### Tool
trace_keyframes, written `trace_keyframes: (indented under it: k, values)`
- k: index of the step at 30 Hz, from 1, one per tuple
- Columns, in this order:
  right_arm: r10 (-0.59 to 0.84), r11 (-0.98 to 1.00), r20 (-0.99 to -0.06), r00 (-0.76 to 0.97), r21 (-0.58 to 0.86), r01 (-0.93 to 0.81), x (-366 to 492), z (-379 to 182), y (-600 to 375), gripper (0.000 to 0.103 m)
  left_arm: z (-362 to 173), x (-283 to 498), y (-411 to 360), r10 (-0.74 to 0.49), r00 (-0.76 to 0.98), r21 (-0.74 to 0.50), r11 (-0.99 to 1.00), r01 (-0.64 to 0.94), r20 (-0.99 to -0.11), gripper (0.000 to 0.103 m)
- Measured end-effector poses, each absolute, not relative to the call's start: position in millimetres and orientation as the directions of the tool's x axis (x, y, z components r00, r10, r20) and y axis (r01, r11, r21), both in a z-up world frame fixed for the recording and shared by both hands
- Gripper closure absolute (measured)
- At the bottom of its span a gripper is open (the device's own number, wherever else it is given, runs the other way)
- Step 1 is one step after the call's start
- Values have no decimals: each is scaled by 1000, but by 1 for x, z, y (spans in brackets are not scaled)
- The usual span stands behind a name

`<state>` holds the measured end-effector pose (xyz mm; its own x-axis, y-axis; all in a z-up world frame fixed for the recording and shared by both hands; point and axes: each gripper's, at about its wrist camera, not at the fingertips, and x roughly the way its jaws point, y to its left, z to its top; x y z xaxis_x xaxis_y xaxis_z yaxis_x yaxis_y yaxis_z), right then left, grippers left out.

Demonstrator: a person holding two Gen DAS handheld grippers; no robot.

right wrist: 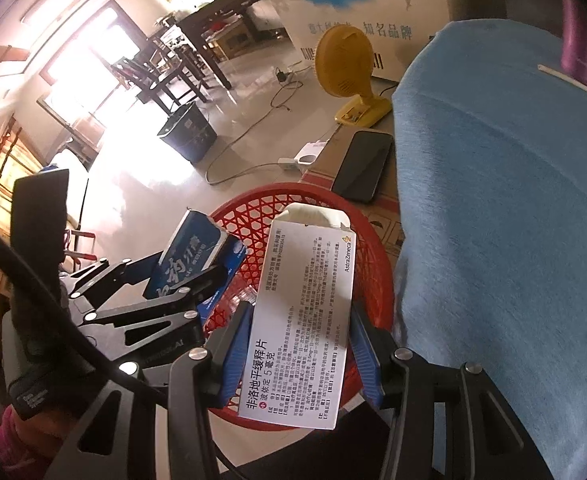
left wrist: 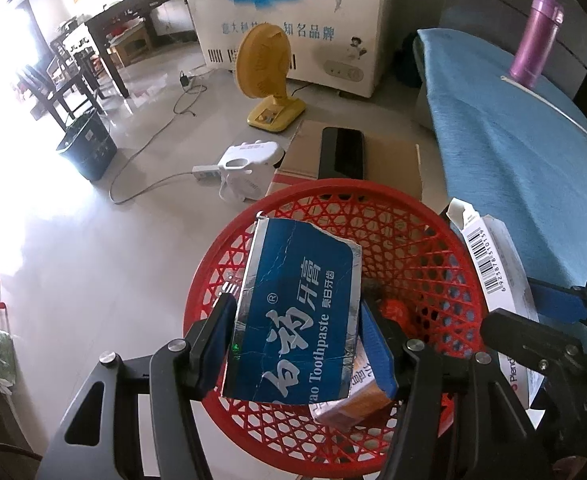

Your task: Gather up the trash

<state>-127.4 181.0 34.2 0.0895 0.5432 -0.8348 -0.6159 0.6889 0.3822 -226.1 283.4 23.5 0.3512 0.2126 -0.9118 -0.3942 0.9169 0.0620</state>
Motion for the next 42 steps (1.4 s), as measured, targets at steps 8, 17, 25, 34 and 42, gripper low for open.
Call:
trace_keyframes:
  k: [8, 17, 25, 34, 42]
  values:
    - [557, 699, -821, 127, 381, -605, -131, 45, 173, 50, 35, -229, 277, 220, 382, 67, 924, -375, -897, 39]
    - [594, 708, -800, 78, 474, -524, -114, 35, 167, 48, 35, -228, 280, 189, 385, 46, 935, -351, -903, 38]
    - [617, 714, -783, 79, 514, -476, -108, 31, 151, 47, 36, -224, 275, 193, 378, 57, 937, -344, -905, 37]
    - [639, 729, -753, 158, 527, -437, -107, 46, 113, 47, 55, -218, 240, 220, 420, 99, 951, -292, -881, 35]
    - [645, 752, -716, 266, 535, -385, -108, 64, 54, 47, 80, -209, 200, 243, 482, 137, 960, -245, -842, 35]
